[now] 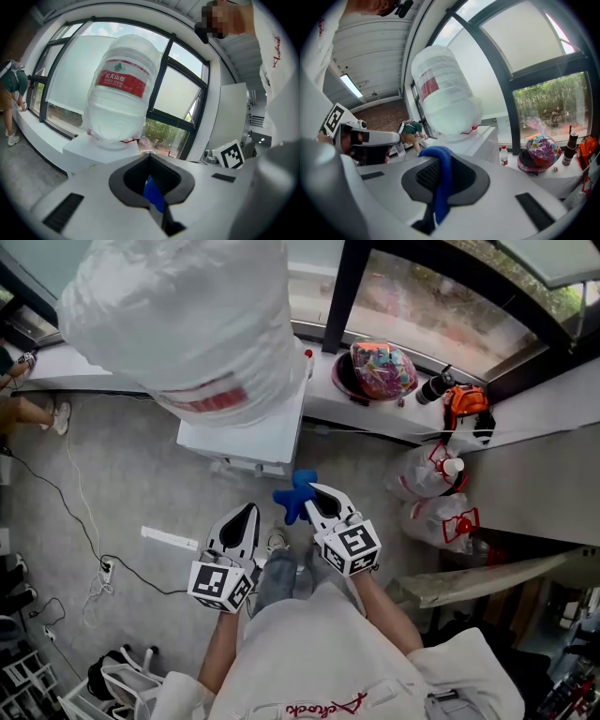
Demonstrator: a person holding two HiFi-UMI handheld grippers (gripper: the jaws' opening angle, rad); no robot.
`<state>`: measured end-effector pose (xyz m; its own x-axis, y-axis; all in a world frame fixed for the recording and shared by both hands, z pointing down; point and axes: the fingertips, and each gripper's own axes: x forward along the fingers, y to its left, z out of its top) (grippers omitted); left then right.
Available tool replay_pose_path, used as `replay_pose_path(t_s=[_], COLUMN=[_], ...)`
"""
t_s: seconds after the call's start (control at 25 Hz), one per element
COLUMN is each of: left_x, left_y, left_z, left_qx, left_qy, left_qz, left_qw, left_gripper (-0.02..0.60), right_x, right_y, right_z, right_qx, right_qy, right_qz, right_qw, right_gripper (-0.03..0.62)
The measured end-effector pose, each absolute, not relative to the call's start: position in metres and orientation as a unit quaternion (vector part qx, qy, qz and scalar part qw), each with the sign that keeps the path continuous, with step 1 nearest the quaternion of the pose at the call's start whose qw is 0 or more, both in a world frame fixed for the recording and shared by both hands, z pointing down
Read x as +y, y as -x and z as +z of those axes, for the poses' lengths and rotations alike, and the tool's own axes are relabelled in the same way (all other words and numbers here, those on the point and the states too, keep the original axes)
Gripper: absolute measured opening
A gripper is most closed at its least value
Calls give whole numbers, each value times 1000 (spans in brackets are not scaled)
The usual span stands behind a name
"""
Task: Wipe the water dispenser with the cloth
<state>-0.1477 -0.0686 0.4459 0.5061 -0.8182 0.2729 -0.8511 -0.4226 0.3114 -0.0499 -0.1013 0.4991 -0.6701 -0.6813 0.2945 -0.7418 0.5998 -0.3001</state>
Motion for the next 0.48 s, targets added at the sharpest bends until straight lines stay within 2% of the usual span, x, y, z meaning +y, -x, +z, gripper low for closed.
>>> replay_pose_path(t_s=[0.48], left_x=[-93], left_y=[150], left_z=[451], left_qx=[-513], left_qy=[-831], left_qz=[44], left_qw=[211], left_gripper=[12], right_x=[-148], right_y=[60], right_z=[542], right_qx=[-898], right_qy=[-377], right_qz=[207], right_qw=[93], right_gripper=[31])
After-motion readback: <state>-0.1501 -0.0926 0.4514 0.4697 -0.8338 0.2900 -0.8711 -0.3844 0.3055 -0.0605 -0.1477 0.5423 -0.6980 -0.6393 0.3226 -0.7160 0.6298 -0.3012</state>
